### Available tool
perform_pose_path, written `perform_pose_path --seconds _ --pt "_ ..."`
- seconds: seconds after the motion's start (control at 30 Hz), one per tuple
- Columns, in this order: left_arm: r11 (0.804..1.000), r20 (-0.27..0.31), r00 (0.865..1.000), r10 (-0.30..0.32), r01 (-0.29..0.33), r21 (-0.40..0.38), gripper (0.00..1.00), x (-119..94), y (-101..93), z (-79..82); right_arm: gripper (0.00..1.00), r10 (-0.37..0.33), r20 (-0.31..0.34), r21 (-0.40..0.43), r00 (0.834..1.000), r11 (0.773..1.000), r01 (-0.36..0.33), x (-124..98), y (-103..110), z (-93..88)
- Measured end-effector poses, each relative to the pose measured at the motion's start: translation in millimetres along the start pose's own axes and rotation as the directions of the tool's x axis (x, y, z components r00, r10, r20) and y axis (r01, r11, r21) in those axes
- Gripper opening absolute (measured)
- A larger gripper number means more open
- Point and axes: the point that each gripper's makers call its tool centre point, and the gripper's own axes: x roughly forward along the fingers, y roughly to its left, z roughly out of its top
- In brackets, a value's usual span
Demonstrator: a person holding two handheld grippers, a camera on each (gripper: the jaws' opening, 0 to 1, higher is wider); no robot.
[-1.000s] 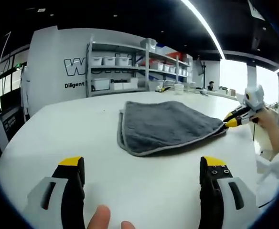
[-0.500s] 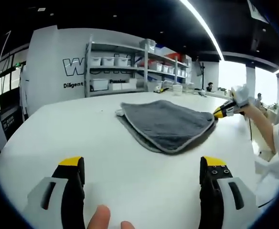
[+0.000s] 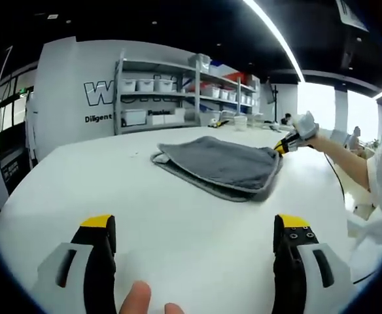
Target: Open the folded towel by lifting each exposed corner and separating the folded layers until the towel lies flat within the target outline without major curled edges
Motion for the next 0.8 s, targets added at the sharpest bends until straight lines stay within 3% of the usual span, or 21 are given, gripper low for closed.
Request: perform_pose_path --seconds 0.13,0.33,0.47,0.6,0.8 --pt "1.000 0.005 1.000 0.001 -0.001 -0.002 0.99 -1.6 0.0 -0.1 0.04 -0.006 -0.010 -0.011 1.000 1.000 0.006 -8.6 2.4 -0.3" --pt "1.000 0.010 1.000 -0.003 0.004 -0.003 0.99 -2.4 -0.7 -0.9 0.25 -0.010 -0.022 -0.019 1.000 1.000 0.010 -30.1 8.2 1.4" --pt "1.000 0.012 1.000 -0.007 0.007 0.000 0.99 -2.3 -1.8 -0.4 0.33 -0.004 0.051 0.011 0.999 1.000 0.003 -51.7 16.2 20.3" --pt "1.000 0.013 1.000 -0.009 0.009 0.005 0.99 -2.5 -2.8 -0.4 0.44 0.013 0.161 0.131 0.987 0.991 -0.034 -73.4 26.4 41.6" --pt "1.000 0.016 1.000 -0.013 0.013 0.007 0.99 -1.5 -5.4 0.5 0.70 0.076 0.306 0.304 0.949 0.937 -0.173 -97.6 49.1 66.2"
